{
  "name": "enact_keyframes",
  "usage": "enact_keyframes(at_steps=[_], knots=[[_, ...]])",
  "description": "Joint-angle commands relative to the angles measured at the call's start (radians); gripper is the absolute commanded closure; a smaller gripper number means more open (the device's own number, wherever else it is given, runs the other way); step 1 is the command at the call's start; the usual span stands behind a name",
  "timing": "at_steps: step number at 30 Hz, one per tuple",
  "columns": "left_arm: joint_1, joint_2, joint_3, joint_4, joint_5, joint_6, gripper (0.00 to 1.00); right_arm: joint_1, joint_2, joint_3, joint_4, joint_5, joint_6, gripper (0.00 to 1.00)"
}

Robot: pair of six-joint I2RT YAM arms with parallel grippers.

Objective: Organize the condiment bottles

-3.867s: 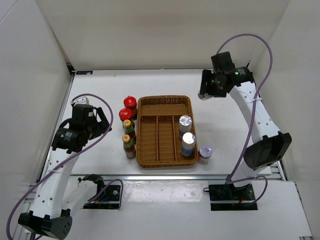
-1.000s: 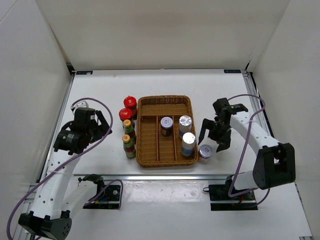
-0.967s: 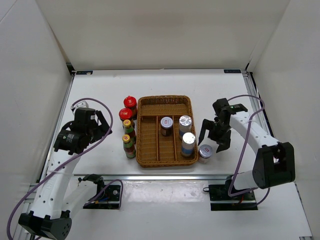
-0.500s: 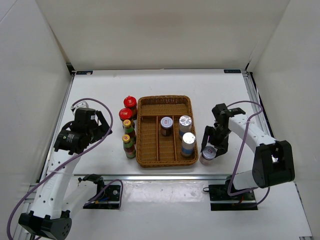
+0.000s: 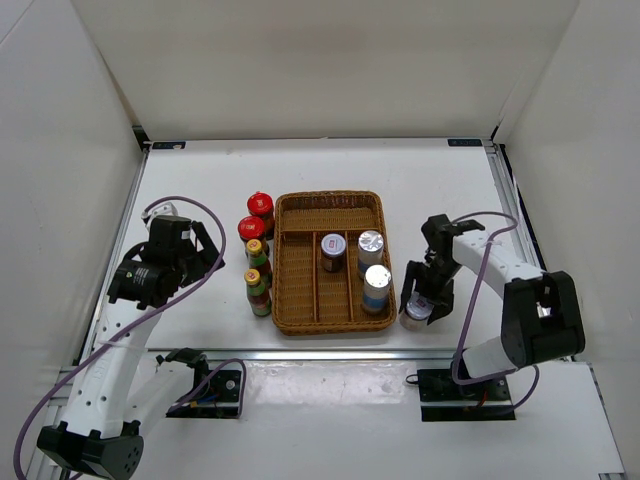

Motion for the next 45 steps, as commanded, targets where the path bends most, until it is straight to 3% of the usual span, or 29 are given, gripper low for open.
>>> enact_keyframes(at_steps=[1,3,4,7,13,18,22,28,31,36,45], knots=[[-0.005,-0.013,0.000,0.001,0.013,-0.013,0.00,-0.002,0.012,-0.018,0.000,-0.056,-0.014,0.33],[-0.005,-0.013,-0.009,0.001,0.013,-0.013,0.00,-0.002,-0.007,-0.028,0.000,-0.056,-0.014,0.46],[-0.005,-0.013,-0.009,0.001,0.013,-0.013,0.00,-0.002,-0.007,-0.028,-0.014,-0.042,-0.014,0.58],[-0.005,-0.022,-0.009,0.001,0.013,-0.013,0.00,-0.002,-0.071,-0.001,-0.060,0.019,-0.001,0.77],[-0.005,-0.023,-0.019,0.001,0.013,-0.022,0.00,-0.039,-0.165,0.252,-0.185,0.180,0.020,0.94],[-0.005,-0.032,-0.029,0.001,0.023,-0.031,0.00,-0.048,-0.156,0.575,-0.198,0.191,-0.010,1.00],[-0.005,-0.041,-0.038,0.001,0.023,-0.031,0.00,-0.010,-0.096,0.726,-0.160,0.106,-0.067,1.00],[-0.005,-0.050,-0.039,0.001,0.023,-0.040,0.00,0.254,0.031,0.967,-0.159,0.059,-0.176,1.00],[-0.005,-0.050,-0.039,0.001,0.023,-0.040,0.00,0.407,0.119,1.063,-0.233,0.129,-0.211,1.00],[-0.005,-0.050,-0.039,0.001,0.023,-0.040,0.00,0.579,0.236,1.108,-0.351,0.213,-0.231,1.00],[-0.005,-0.069,-0.057,0.001,0.041,-0.049,0.00,0.688,0.436,1.127,-0.466,0.182,-0.290,1.00]])
